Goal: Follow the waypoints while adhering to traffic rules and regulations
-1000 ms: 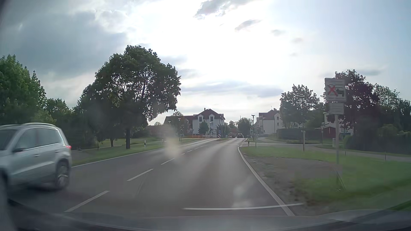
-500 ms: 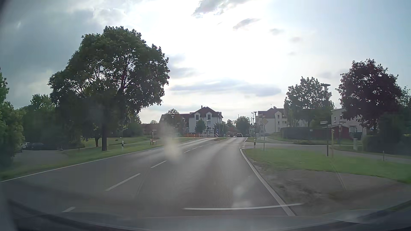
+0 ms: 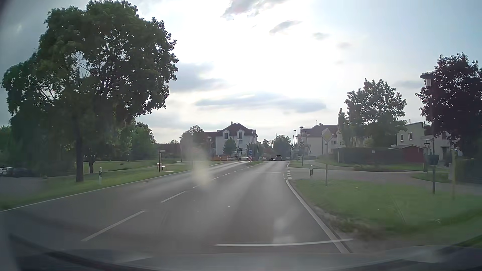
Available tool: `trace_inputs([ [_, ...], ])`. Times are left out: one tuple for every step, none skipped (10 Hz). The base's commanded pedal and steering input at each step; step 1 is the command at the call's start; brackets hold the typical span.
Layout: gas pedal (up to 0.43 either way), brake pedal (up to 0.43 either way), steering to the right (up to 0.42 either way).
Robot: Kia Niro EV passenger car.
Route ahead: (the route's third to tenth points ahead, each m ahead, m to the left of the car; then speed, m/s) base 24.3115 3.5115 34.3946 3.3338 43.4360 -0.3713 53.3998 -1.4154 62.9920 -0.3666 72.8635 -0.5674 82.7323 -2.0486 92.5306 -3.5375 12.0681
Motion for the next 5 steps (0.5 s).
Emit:
trace_inputs([
  [0.169, 0.000, 0.015],
  [0.169, 0.000, 0.015],
  [0.169, 0.000, 0.015],
  [0.169, 0.000, 0.016],
  [0.169, 0.000, 0.015],
])
